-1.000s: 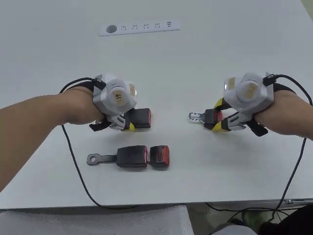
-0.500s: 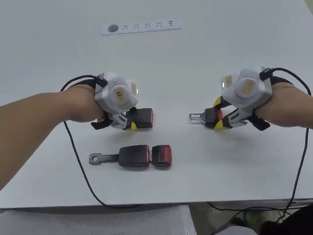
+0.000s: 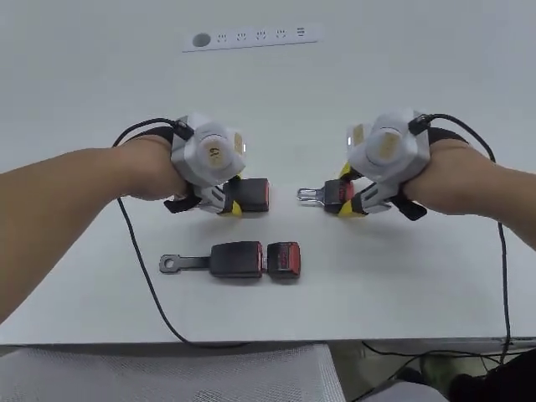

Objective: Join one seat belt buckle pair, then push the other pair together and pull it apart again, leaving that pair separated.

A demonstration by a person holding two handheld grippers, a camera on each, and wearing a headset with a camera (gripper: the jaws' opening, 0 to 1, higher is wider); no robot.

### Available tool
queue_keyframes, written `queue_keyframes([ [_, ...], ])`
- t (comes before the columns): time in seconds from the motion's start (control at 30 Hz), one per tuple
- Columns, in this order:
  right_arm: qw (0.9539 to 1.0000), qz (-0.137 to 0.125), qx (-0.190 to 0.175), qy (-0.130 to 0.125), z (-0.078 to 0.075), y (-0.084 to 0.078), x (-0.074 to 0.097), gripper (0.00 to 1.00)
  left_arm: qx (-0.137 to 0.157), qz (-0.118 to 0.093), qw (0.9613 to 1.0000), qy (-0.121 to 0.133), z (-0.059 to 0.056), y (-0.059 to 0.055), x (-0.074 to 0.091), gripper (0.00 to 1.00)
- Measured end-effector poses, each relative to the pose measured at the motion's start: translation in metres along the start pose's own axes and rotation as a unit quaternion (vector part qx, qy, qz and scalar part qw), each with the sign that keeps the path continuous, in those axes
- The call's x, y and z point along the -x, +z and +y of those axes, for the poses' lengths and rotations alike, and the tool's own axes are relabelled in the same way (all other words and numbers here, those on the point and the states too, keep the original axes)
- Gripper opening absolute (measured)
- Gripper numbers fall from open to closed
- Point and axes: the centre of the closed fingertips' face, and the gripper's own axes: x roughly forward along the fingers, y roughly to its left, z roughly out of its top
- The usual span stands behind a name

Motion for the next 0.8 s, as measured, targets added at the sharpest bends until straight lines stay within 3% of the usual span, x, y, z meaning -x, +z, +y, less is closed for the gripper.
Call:
queue_keyframes([
  [0.1,0.9999,0.000,0.010,0.007,0.000,0.015,-0.009,0.32,-0.001,0.001,1.0000,0.000,0.000,0.000,0.000,0.33],
  [0.37,0.9995,0.013,0.024,0.013,-0.001,0.031,-0.019,0.32,-0.001,0.001,1.0000,0.001,0.001,-0.001,-0.001,0.33],
  [0.4,0.9993,0.021,0.027,0.013,-0.001,0.029,-0.019,0.32,-0.001,0.002,1.0000,0.001,0.001,-0.001,-0.001,0.33],
  [0.8,0.9994,0.011,0.032,0.008,-0.004,0.036,-0.022,0.32,-0.001,0.006,1.0000,0.001,0.000,-0.002,-0.003,0.33],
])
